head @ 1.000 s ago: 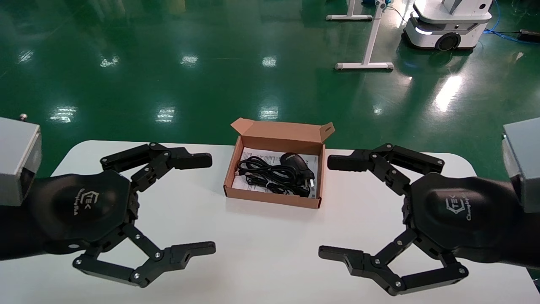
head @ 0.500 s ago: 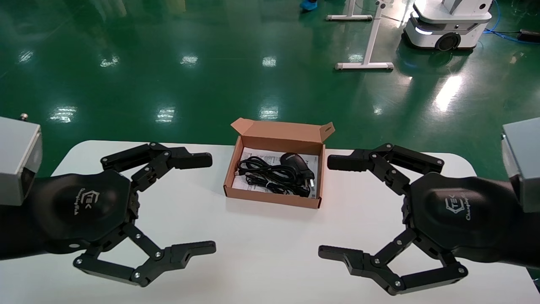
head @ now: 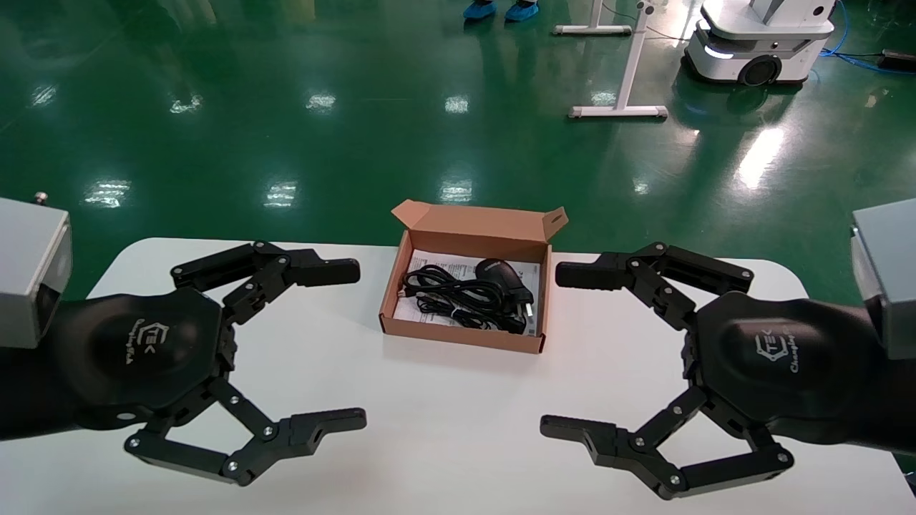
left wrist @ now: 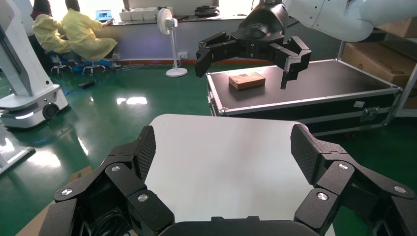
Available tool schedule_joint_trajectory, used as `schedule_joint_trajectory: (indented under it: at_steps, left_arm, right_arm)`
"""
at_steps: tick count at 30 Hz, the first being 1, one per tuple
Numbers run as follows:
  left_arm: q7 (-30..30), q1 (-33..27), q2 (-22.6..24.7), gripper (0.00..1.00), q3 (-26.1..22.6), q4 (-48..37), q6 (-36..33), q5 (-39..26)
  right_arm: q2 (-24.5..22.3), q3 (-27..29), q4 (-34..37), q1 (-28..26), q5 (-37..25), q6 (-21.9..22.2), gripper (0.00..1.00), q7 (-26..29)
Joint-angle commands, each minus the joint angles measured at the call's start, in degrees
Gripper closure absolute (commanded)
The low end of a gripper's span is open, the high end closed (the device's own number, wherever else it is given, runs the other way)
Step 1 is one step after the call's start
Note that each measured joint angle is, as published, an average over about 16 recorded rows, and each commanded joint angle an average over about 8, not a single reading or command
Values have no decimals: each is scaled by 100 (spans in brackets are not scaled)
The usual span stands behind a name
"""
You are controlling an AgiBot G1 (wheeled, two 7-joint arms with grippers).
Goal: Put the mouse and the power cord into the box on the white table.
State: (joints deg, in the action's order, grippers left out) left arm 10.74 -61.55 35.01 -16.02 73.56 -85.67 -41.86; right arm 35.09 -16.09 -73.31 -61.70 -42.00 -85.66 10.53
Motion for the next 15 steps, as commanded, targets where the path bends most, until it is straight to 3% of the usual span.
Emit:
schedule_joint_trajectory:
  at_steps: [1,15]
  left_arm:
    - [0,0,0,0,0,0,0,0]
    - [0,0,0,0,0,0,0,0]
  right_arm:
    - [0,0,0,0,0,0,0,0]
    - [0,0,0,0,0,0,0,0]
